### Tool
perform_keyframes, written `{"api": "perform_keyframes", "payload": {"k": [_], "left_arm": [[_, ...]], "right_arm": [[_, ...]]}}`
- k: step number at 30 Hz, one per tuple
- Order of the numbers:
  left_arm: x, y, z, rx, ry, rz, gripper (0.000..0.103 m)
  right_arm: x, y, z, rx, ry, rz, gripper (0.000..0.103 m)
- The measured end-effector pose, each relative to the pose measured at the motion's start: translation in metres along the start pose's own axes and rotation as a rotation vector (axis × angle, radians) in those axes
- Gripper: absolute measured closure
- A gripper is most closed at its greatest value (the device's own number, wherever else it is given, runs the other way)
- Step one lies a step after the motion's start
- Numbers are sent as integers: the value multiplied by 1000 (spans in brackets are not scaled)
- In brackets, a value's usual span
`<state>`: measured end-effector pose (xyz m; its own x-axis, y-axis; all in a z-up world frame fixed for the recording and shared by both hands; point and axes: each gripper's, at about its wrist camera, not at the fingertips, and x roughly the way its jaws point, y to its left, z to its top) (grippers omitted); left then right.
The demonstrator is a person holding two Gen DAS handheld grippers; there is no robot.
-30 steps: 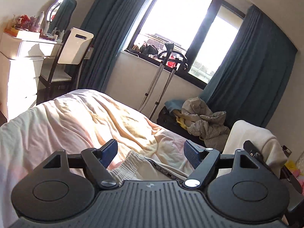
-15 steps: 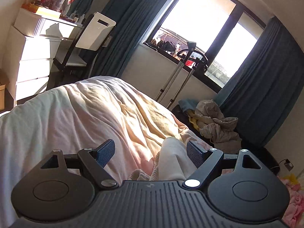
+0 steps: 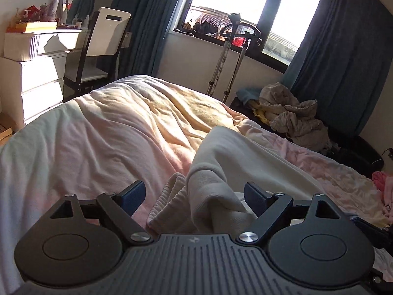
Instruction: Fold clothes
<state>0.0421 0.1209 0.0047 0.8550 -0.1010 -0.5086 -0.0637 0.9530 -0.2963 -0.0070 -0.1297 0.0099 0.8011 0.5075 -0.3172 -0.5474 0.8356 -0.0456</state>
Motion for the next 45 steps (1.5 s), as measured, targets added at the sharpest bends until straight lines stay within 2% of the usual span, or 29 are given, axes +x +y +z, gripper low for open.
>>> {"api": "perform_keyframes", "payload": {"k": [4,7,11,15,19,23,25,27,30,31,32,33,34,36,38,41,45], "left_arm": [[-3,-14,-14,54,-6,76,13],[1,-12,-19,44,-3,139,10],[14,4,-18,-67,13,181,4],[10,10,-17,-110,7,168,4],[4,10,-15,-133,-22,181,4],[-1,14,-14,-181,-64,192,4],[-3,18,-12,-213,-100,222,4],[3,26,-9,-270,-85,196,4],[9,30,-12,-298,-82,172,4],[8,29,-12,-295,-85,168,4],[7,27,-12,-287,-87,162,4],[4,25,-11,-282,-91,153,4],[0,23,-11,-277,-98,143,5],[-10,16,-11,-245,-128,125,5],[-22,2,-10,-171,-168,82,5],[-37,-28,-14,-4,-219,-24,5],[-32,-69,-30,255,-175,-141,5]], "right_arm": [[-20,-41,-12,161,-13,-157,45],[-9,-52,-33,130,70,-271,45],[18,-45,-61,15,152,-282,45],[27,-41,-74,4,234,-262,45],[21,-26,-74,-70,229,-230,45],[26,2,-73,-273,204,-240,45],[31,2,-74,-279,201,-259,45],[36,-2,-73,-269,199,-279,45],[43,-12,-71,-228,178,-312,47],[45,-16,-70,-212,170,-321,54],[45,-19,-69,-193,158,-323,61],[46,-22,-67,-173,145,-324,77],[44,-26,-64,-148,126,-337,88],[35,-29,-55,-106,71,-357,95],[23,-37,-45,-46,19,-371,96],[10,-48,-37,36,-21,-369,97],[2,-48,-34,39,-43,-374,97]]}}
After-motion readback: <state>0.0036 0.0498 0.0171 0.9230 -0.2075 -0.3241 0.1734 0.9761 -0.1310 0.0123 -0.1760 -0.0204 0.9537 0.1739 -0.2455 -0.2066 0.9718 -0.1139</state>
